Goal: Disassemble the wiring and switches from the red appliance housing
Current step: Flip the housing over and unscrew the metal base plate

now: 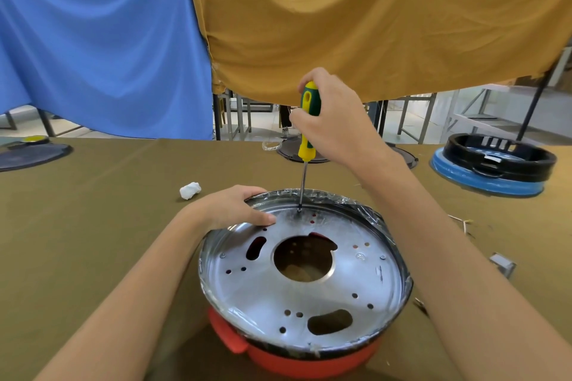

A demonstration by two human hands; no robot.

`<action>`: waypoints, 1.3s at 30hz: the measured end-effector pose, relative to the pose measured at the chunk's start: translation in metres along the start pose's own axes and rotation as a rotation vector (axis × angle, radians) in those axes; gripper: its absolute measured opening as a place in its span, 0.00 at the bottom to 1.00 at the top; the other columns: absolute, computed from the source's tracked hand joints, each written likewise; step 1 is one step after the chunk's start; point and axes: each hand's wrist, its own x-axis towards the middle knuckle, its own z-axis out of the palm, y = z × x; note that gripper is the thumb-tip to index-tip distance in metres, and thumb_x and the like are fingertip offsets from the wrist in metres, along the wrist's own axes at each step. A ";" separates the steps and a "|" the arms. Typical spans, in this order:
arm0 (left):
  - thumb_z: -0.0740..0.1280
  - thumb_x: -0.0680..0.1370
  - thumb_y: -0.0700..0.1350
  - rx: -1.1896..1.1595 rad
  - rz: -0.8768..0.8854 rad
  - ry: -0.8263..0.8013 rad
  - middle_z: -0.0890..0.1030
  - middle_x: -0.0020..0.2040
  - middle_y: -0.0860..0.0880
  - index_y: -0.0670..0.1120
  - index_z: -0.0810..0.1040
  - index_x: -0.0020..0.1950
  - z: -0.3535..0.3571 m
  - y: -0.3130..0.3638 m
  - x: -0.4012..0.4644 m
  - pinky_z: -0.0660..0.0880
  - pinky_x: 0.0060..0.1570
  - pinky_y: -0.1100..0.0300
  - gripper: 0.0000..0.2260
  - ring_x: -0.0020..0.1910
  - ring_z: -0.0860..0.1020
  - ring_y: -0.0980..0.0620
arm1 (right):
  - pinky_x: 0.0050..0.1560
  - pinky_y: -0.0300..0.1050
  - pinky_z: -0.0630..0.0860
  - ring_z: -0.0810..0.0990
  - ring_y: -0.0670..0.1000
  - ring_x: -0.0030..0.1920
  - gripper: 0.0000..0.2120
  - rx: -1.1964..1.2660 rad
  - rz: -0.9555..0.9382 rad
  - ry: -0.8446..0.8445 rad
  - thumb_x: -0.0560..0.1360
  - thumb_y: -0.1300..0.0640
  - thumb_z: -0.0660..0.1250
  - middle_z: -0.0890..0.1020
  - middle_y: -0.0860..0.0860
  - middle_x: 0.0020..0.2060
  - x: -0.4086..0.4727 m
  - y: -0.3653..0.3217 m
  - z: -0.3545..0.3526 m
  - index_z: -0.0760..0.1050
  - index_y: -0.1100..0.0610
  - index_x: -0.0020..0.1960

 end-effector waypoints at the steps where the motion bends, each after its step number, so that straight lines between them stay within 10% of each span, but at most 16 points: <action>1: 0.72 0.74 0.58 0.000 0.000 -0.001 0.84 0.46 0.63 0.62 0.78 0.53 0.000 0.000 0.000 0.76 0.54 0.58 0.09 0.43 0.82 0.64 | 0.46 0.42 0.69 0.69 0.50 0.49 0.13 -0.083 -0.010 0.046 0.78 0.50 0.67 0.68 0.51 0.49 -0.001 0.001 0.000 0.74 0.56 0.59; 4: 0.72 0.74 0.58 0.006 0.007 0.003 0.84 0.45 0.63 0.63 0.78 0.52 0.000 -0.001 0.001 0.76 0.53 0.58 0.08 0.43 0.81 0.64 | 0.53 0.40 0.68 0.68 0.51 0.56 0.21 -0.188 -0.013 0.115 0.77 0.42 0.69 0.66 0.52 0.53 -0.001 -0.001 -0.001 0.76 0.54 0.64; 8: 0.72 0.75 0.58 0.006 0.008 0.002 0.83 0.45 0.65 0.64 0.77 0.51 0.000 0.000 0.000 0.72 0.46 0.62 0.08 0.42 0.80 0.67 | 0.62 0.46 0.70 0.74 0.54 0.61 0.22 -0.112 0.012 0.060 0.80 0.55 0.67 0.75 0.54 0.60 0.003 -0.002 -0.007 0.70 0.55 0.74; 17: 0.72 0.74 0.59 0.021 0.001 0.006 0.84 0.46 0.62 0.63 0.78 0.53 0.001 -0.001 0.002 0.77 0.57 0.55 0.09 0.45 0.82 0.62 | 0.50 0.38 0.63 0.67 0.51 0.54 0.16 -0.128 -0.024 0.130 0.78 0.45 0.69 0.67 0.52 0.51 0.001 -0.003 -0.002 0.78 0.55 0.59; 24: 0.72 0.74 0.58 0.016 -0.004 0.002 0.83 0.47 0.63 0.63 0.78 0.53 0.000 0.000 0.001 0.76 0.59 0.54 0.09 0.47 0.82 0.61 | 0.59 0.42 0.71 0.75 0.52 0.60 0.20 -0.076 -0.013 0.085 0.80 0.61 0.61 0.76 0.54 0.64 0.003 -0.003 -0.007 0.72 0.58 0.71; 27: 0.72 0.75 0.57 0.004 0.009 -0.006 0.84 0.47 0.62 0.62 0.78 0.53 0.000 0.001 0.001 0.76 0.59 0.53 0.09 0.47 0.82 0.61 | 0.49 0.39 0.65 0.74 0.52 0.53 0.16 -0.101 -0.031 0.092 0.80 0.57 0.62 0.76 0.53 0.58 0.001 -0.002 -0.001 0.73 0.59 0.67; 33: 0.72 0.75 0.57 0.003 0.010 -0.007 0.84 0.47 0.61 0.61 0.79 0.54 0.001 0.001 0.000 0.77 0.59 0.52 0.09 0.46 0.82 0.61 | 0.59 0.42 0.72 0.71 0.52 0.55 0.15 0.011 0.011 0.126 0.76 0.50 0.73 0.67 0.52 0.53 0.001 0.002 0.000 0.79 0.54 0.59; 39: 0.72 0.75 0.57 0.003 -0.001 -0.002 0.84 0.47 0.62 0.62 0.78 0.54 0.001 0.001 -0.001 0.76 0.58 0.55 0.09 0.45 0.82 0.63 | 0.45 0.38 0.63 0.72 0.50 0.47 0.19 -0.017 0.022 0.115 0.79 0.61 0.60 0.73 0.51 0.55 0.002 0.003 0.003 0.72 0.58 0.70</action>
